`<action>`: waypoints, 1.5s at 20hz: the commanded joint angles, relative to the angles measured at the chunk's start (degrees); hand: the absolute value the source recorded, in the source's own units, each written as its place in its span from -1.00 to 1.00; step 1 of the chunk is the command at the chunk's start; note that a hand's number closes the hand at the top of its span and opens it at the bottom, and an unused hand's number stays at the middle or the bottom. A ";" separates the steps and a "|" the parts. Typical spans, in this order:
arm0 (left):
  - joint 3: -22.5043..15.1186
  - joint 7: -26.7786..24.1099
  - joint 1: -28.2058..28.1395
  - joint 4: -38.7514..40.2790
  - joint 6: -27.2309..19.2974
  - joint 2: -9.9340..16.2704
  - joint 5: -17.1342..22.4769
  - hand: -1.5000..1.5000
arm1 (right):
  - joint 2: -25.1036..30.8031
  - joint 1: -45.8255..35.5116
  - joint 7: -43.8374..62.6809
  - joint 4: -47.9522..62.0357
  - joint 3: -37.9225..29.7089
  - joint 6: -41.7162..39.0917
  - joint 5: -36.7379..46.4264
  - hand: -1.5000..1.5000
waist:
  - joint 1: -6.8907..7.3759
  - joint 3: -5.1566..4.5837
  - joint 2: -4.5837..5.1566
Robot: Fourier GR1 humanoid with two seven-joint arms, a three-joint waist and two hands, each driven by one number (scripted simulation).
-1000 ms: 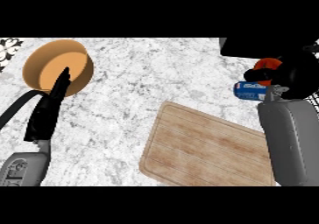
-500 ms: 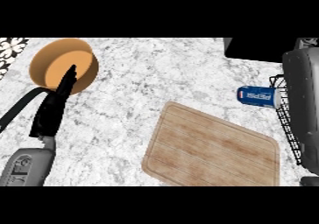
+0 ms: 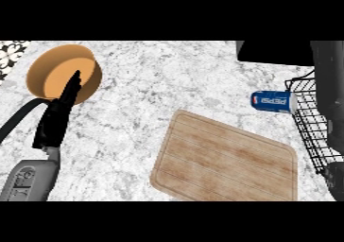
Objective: Pick the tomato from the cutting board and place it in the tiered basket
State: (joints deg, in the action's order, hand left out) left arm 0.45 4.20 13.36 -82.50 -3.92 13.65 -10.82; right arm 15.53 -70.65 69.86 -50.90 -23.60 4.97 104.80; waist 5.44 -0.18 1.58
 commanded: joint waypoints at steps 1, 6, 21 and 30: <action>1.43 -0.14 -0.06 1.18 0.04 0.50 0.62 0.00 | -0.27 -4.19 11.54 7.01 -2.63 0.92 2.78 1.00 | -1.44 0.10 -0.25; 1.51 -0.35 -1.01 0.73 -1.27 0.14 -0.32 0.00 | 1.49 -4.07 11.41 12.57 -3.90 -4.53 8.15 1.00 | -2.44 0.08 -0.57; 3.35 1.13 -4.63 -1.93 -0.18 1.87 0.22 0.00 | 2.23 0.45 4.93 9.24 -9.28 -14.87 11.09 1.00 | -5.29 0.18 -1.94; 5.82 -0.27 -3.80 -0.48 0.64 2.39 1.90 0.00 | 0.06 9.84 -1.20 -1.07 -15.88 -8.68 2.73 1.00 | -5.70 0.19 -1.81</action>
State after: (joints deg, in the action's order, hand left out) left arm 5.14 3.40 9.55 -82.45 -3.64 15.55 -9.69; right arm 17.49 -64.43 63.52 -47.92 -37.55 -5.41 110.54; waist -0.11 -0.01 -0.19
